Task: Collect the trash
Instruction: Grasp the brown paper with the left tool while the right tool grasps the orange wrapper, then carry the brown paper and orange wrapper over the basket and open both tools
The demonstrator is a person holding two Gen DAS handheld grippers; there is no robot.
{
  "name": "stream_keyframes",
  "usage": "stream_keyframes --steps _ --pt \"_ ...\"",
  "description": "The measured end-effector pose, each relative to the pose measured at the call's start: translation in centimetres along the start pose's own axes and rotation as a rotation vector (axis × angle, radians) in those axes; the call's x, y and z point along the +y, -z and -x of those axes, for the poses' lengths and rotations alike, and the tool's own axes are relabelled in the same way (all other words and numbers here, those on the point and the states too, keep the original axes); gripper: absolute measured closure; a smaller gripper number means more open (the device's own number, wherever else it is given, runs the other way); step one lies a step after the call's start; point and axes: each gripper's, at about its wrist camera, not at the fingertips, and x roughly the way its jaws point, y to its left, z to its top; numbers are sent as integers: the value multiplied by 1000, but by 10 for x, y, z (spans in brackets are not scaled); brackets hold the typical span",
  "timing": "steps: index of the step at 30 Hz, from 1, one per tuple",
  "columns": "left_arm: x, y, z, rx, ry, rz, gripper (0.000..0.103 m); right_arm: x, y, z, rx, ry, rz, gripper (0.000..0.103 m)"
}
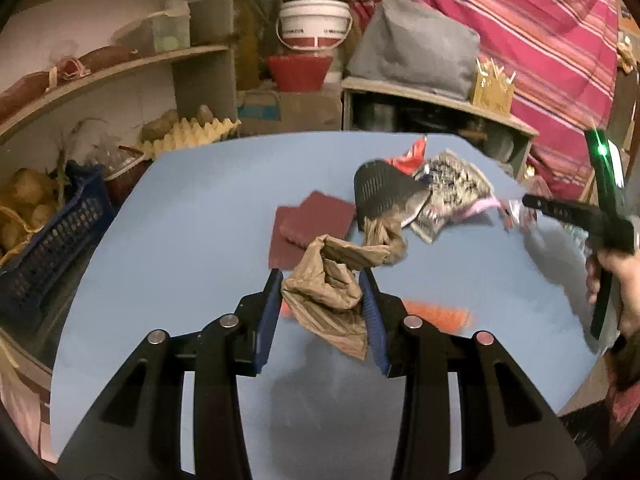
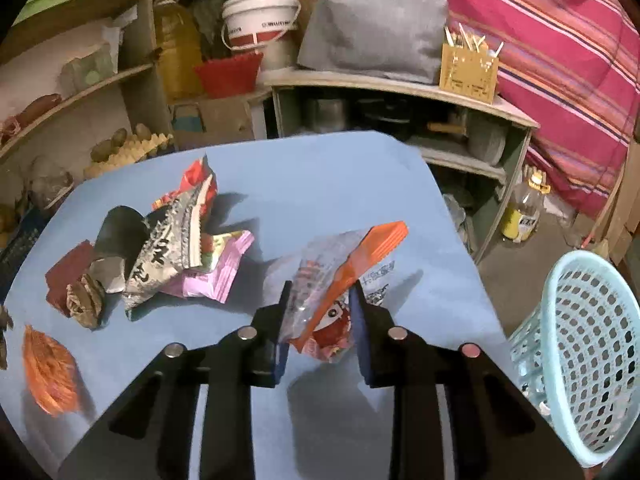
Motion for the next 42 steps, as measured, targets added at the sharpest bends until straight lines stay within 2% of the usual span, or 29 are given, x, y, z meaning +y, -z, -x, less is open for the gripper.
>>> stream_keyframes --steps 8,19,31,42 --pt "-26 -21 -1 -28 -12 4 65 -24 2 33 -47 -9 13 75" --pt "-105 -44 -7 -92 -30 -53 65 -122 13 85 -114 49 -82 75" --pt "-214 -57 -4 -112 65 -124 65 -203 34 123 -146 178 -125 75" --pt "-308 -51 -12 -112 176 -173 65 -264 48 139 -157 179 -203 75"
